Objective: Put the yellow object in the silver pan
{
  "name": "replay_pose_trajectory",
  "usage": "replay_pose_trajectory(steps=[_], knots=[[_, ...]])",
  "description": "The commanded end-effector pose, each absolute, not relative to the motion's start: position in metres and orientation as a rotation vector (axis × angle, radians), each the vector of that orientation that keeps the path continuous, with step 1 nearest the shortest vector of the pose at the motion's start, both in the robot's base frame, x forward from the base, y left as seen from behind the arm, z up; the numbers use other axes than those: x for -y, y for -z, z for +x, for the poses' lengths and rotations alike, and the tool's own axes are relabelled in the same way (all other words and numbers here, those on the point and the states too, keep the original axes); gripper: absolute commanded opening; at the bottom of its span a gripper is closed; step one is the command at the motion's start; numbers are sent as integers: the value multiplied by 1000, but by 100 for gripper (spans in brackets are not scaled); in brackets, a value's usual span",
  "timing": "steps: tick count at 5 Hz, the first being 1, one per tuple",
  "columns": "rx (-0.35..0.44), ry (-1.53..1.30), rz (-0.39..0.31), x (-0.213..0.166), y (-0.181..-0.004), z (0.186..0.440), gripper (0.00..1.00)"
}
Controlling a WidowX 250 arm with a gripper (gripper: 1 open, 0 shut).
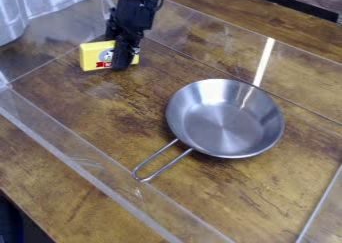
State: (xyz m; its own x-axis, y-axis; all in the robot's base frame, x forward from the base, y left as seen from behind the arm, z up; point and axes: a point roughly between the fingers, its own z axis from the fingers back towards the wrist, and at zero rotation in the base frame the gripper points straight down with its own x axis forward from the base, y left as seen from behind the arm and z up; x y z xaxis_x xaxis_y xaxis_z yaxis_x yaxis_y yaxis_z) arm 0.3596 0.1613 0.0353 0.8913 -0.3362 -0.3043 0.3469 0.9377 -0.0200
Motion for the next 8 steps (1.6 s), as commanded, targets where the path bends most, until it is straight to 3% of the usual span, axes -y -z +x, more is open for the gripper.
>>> replay_pose_trajectory(steps=[1, 3, 6, 8], knots=[[-239, 373, 91, -158, -70, 374, 0], [-246, 384, 106, -155, -84, 374, 0], [-261, 451, 182, -128, -140, 379, 0], [-236, 479, 165, -86, -158, 369, 0]])
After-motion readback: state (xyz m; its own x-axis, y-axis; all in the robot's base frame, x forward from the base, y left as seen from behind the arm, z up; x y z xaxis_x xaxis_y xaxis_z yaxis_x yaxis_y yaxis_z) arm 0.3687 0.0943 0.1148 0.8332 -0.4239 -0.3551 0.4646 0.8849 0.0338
